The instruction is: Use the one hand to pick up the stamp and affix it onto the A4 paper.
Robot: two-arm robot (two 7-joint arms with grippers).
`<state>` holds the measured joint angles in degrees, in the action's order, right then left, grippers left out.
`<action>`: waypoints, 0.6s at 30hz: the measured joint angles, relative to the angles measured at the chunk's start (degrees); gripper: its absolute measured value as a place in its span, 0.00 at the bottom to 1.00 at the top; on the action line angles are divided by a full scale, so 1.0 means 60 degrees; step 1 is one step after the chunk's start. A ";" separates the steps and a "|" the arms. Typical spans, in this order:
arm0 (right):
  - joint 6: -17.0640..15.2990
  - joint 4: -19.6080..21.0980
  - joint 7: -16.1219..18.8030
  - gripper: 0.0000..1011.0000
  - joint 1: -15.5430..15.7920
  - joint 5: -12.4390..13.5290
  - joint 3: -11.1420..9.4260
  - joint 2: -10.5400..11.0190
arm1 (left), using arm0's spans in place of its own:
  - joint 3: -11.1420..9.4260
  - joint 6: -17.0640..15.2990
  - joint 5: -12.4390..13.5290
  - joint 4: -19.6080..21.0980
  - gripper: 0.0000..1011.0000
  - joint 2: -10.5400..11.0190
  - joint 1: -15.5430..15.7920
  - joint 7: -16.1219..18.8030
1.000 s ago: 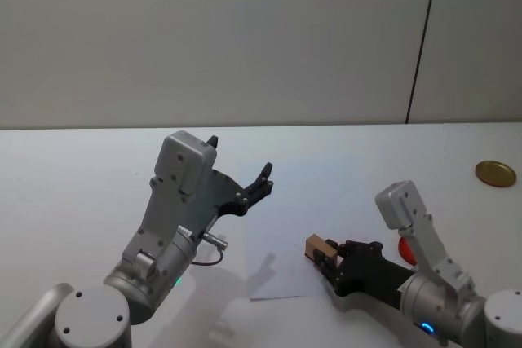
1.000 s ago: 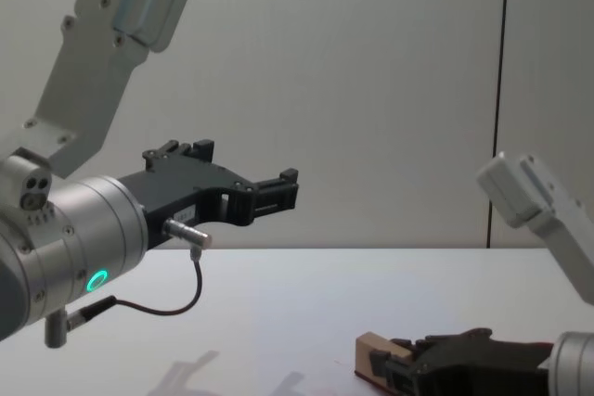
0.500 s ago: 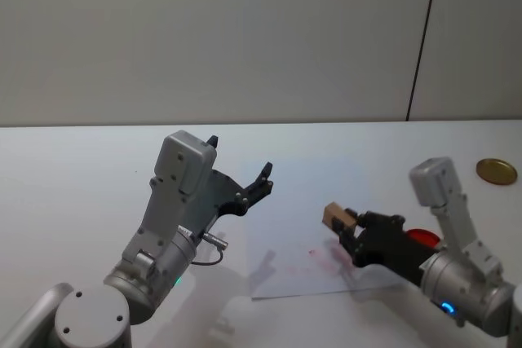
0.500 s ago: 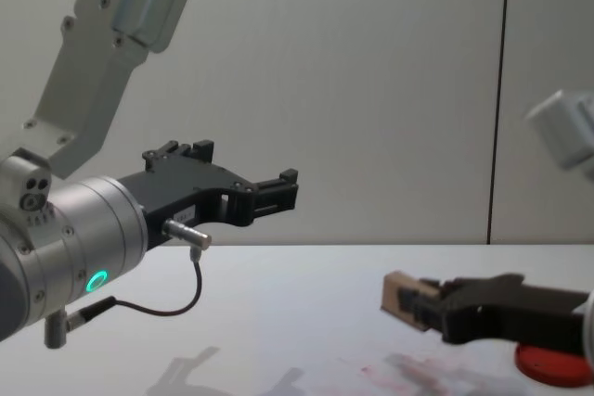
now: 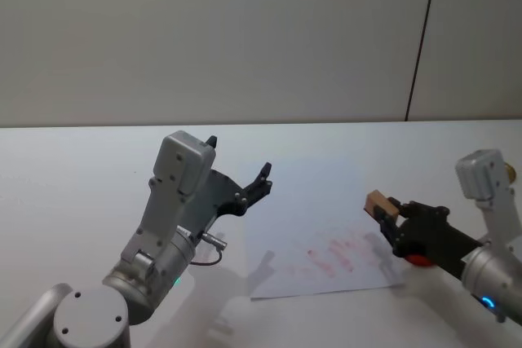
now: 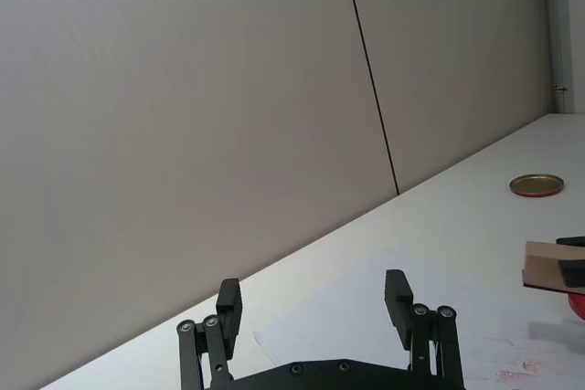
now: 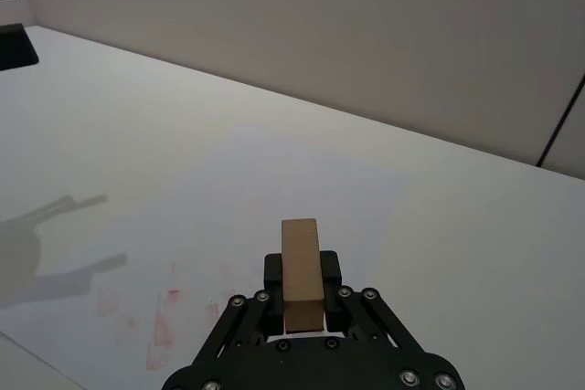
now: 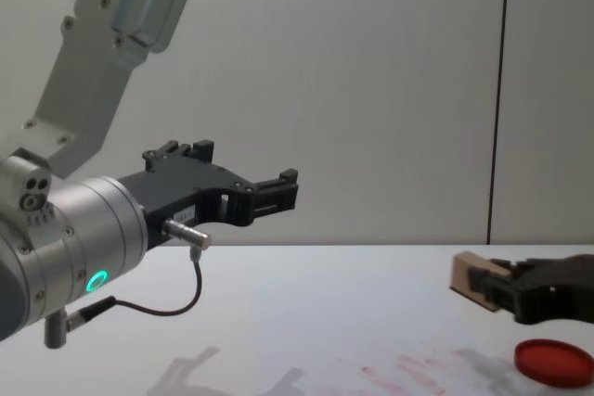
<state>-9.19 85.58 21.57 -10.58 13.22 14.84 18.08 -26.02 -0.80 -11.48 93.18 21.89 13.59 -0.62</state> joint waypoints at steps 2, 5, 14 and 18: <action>-0.0040 0.0059 -0.0056 0.22 0.0087 0.0018 -0.0070 0.0110 | 0.0000 0.0000 0.0000 0.0000 0.98 0.0000 0.0000 0.0000; -0.0101 0.0140 -0.0117 0.22 0.0210 0.0043 -0.0160 0.0260 | 0.0000 0.0001 0.0000 0.0000 0.98 0.0000 0.0000 0.0000; -0.0272 0.0261 -0.0219 0.22 0.0523 0.0128 -0.0356 0.0595 | 0.0000 0.0000 0.0000 0.0000 0.98 0.0000 0.0000 0.0000; -0.0317 0.0262 -0.0228 0.22 0.0596 0.0168 -0.0402 0.0670 | 0.0000 0.0000 0.0000 0.0000 0.98 0.0000 0.0000 0.0000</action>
<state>-11.09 87.15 20.20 -7.00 14.23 12.44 22.10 -26.02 -0.80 -11.48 93.17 21.89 13.59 -0.63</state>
